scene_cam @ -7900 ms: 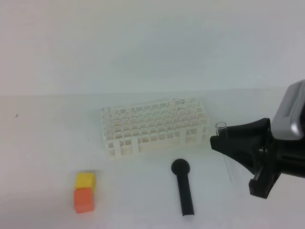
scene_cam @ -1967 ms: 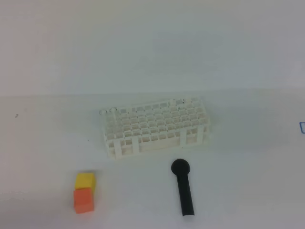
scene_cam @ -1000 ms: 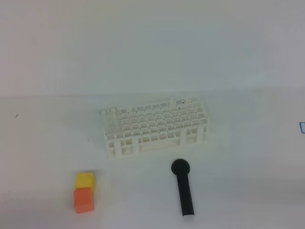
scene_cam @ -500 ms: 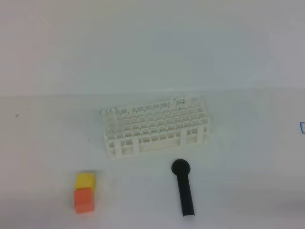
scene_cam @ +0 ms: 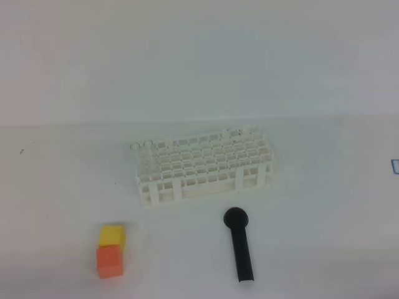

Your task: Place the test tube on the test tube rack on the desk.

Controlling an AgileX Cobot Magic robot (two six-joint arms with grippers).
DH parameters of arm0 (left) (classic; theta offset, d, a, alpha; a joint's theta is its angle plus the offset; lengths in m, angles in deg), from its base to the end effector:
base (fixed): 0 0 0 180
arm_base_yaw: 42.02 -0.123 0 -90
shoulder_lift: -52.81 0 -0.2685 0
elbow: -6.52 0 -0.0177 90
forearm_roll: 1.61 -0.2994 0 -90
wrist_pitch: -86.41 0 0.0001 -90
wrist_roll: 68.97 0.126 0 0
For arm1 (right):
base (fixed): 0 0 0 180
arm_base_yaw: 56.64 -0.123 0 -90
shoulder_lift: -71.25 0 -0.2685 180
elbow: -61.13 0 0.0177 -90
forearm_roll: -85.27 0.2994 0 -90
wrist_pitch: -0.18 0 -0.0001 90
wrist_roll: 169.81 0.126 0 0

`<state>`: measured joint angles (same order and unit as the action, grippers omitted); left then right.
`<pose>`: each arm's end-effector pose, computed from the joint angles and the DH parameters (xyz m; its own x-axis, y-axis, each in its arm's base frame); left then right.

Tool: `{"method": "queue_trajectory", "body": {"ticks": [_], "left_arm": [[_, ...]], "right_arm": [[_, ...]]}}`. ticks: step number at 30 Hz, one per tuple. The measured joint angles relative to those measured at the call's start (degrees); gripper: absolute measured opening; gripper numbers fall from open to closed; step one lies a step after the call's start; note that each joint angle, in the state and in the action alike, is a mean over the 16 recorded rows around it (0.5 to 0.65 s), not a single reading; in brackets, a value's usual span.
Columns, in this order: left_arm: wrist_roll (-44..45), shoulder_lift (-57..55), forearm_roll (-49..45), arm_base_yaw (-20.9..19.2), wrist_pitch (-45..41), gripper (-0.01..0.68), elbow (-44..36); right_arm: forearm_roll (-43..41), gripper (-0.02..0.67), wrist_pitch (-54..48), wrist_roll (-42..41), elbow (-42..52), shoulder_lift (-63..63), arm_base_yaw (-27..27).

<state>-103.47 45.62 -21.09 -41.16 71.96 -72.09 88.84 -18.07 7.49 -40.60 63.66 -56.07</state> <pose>0.1549 0.0082 0.1755 -0.1402 -0.2658 -0.9538 -0.1088 0.9616 -0.2520 0.1534 0.0009 0.1670 -0.2433 0.0145 -0.9698 -0.0060 0.9998 0.0164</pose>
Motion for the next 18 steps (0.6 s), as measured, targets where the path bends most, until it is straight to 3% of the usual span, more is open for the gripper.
{"method": "queue_trajectory", "body": {"ticks": [9,18], "left_arm": [[18.88,0.48,11.31,0.31,-4.05,-0.001,0.00],[22.68,0.48,16.05,0.31,-4.18,-0.001,0.00]], "right_arm": [[-0.46,-0.001,-1.84,1.70,-0.16,0.00,0.00],[-1.20,-0.001,-1.88,1.62,-0.18,0.00,0.00]]}}
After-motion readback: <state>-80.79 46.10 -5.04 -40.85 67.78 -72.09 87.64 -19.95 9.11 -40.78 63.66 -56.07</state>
